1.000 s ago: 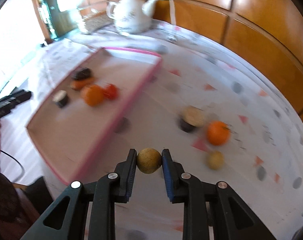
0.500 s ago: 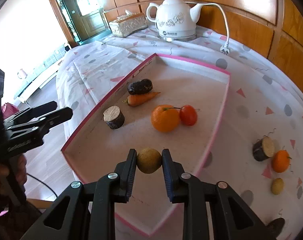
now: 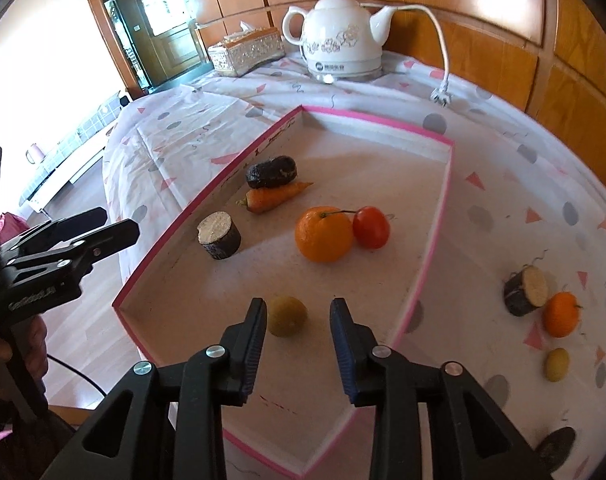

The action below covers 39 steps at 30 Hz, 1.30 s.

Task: Organize fruits
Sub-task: 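Carry the yellow fruit into the tray and open the right tool, then withdraw the right tool while moving the left tool toward the dark oval fruit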

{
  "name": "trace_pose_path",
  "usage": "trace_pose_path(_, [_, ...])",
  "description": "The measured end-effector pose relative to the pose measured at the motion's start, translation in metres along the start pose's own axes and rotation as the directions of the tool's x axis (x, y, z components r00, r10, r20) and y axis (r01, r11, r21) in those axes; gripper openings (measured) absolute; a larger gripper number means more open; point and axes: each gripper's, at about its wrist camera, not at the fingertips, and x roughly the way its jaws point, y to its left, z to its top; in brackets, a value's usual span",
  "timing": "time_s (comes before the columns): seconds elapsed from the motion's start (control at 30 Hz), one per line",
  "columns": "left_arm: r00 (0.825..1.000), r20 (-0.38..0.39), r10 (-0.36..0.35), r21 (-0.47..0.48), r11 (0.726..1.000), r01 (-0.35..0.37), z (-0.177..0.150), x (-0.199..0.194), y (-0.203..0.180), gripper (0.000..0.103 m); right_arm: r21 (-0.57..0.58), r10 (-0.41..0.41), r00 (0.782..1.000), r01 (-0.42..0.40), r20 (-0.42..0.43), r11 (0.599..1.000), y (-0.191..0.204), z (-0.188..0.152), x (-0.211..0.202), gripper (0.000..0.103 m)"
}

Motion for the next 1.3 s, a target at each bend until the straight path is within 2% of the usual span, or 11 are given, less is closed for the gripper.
trace_pose_path(0.3, [1.0,0.007,-0.003,0.023,1.0,0.002,0.0,-0.003,-0.006,0.074,-0.013,-0.068,0.997,0.068,0.019,0.998,-0.015,-0.017,-0.03,0.034])
trace_pose_path(0.63, [1.0,-0.001,-0.006,0.044,0.999,0.006,-0.001,-0.002,-0.015,0.074,0.044,-0.182,0.983,0.182,-0.001,0.982,-0.066,-0.044,-0.059,0.034])
trace_pose_path(0.97, [1.0,0.0,-0.018,0.082,0.996,0.018,0.002,-0.002,-0.028,0.074,0.143,-0.286,0.958,0.286,-0.018,0.948,-0.117,-0.067,-0.089,0.034])
trace_pose_path(1.3, [0.999,0.005,-0.044,0.146,0.988,0.043,0.01,-0.001,-0.05,0.074,0.254,-0.382,0.924,0.377,-0.032,0.891,-0.167,-0.084,-0.121,0.035])
